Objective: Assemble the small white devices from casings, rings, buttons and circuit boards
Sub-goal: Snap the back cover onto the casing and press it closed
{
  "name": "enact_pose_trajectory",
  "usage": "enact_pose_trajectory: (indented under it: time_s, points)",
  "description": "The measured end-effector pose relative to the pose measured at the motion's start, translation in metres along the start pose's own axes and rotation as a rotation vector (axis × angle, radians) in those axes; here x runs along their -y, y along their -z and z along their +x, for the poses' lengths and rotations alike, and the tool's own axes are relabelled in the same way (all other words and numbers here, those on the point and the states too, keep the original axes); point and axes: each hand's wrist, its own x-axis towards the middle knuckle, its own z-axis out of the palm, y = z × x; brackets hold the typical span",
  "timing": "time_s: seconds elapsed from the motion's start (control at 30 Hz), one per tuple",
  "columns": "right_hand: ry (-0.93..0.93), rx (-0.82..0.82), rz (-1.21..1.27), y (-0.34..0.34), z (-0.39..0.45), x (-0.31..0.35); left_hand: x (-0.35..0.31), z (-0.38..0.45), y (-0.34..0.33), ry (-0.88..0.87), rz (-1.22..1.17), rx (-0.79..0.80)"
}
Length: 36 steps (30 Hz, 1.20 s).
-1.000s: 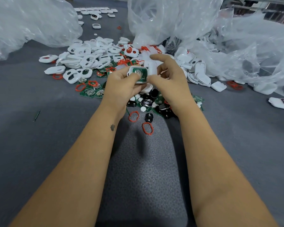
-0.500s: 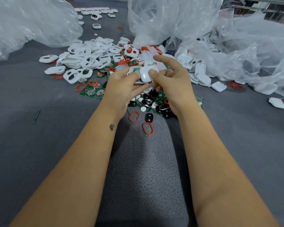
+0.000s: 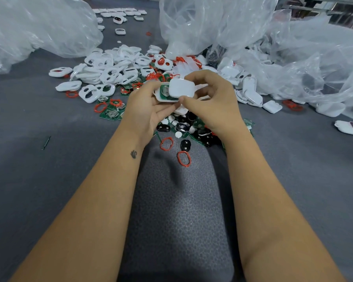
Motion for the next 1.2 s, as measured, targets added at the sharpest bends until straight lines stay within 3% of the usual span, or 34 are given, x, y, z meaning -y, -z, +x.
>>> enact_pose_trajectory:
  time_s: [0.6, 0.83, 1.2]
  points:
    - [0.080, -0.003, -0.222, -0.007, -0.001, -0.002, 0.001, 0.000, 0.000, 0.082, 0.085, 0.077]
    - [0.035, 0.016, -0.205, -0.003, 0.000, -0.007, 0.002, -0.002, 0.011, 0.000, 0.367, 0.296]
    - [0.048, 0.010, -0.068, 0.001, 0.000, -0.009, -0.001, -0.005, 0.013, 0.011, 0.351, 0.343]
